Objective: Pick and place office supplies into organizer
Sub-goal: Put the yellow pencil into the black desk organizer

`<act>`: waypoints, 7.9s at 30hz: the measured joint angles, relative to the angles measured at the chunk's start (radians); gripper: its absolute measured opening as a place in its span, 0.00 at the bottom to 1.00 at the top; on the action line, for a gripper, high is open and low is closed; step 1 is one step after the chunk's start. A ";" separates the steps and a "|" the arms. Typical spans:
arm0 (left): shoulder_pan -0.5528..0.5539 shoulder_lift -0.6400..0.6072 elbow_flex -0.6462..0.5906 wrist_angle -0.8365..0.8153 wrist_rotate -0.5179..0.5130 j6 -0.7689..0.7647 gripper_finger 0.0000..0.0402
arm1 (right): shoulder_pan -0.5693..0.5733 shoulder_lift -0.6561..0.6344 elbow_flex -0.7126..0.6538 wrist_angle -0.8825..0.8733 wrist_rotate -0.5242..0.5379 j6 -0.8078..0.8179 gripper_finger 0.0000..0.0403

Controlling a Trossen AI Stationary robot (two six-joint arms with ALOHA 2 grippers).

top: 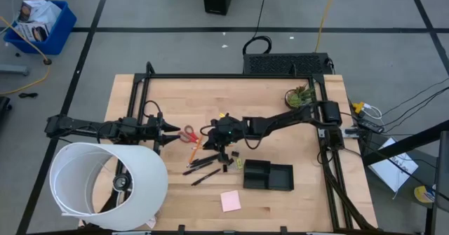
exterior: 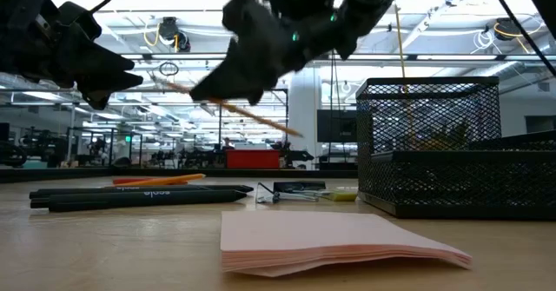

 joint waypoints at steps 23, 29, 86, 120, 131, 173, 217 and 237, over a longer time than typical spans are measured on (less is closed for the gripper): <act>0.000 0.000 0.000 0.002 0.000 -0.018 0.42 | 0.238 -0.334 -0.246 0.265 0.156 0.000 0.07; 0.000 0.000 0.000 0.002 -0.001 -0.016 0.42 | 0.297 -0.469 -0.496 0.558 0.269 0.002 0.05; 0.000 0.000 0.000 -0.008 -0.021 -0.005 0.42 | 0.411 -0.448 -0.830 0.983 0.477 -0.027 0.06; 0.000 0.000 0.000 0.069 -0.028 -0.050 0.42 | 0.359 -0.545 -0.863 0.910 0.365 -0.005 0.06; 0.000 0.000 0.000 0.079 -0.035 -0.050 0.42 | 0.357 -0.545 -0.901 0.903 0.418 0.064 0.04; 0.000 0.000 0.000 0.081 -0.032 -0.122 0.42 | 0.357 -0.545 -0.902 0.812 0.550 0.052 0.04; -0.250 1.062 0.454 0.186 -0.299 -0.851 0.42 | 0.356 -0.545 -0.902 0.811 0.550 0.052 0.04; -0.309 1.086 0.572 -0.324 -0.176 -1.334 0.42 | 0.357 -0.545 -0.901 0.811 0.550 0.052 0.04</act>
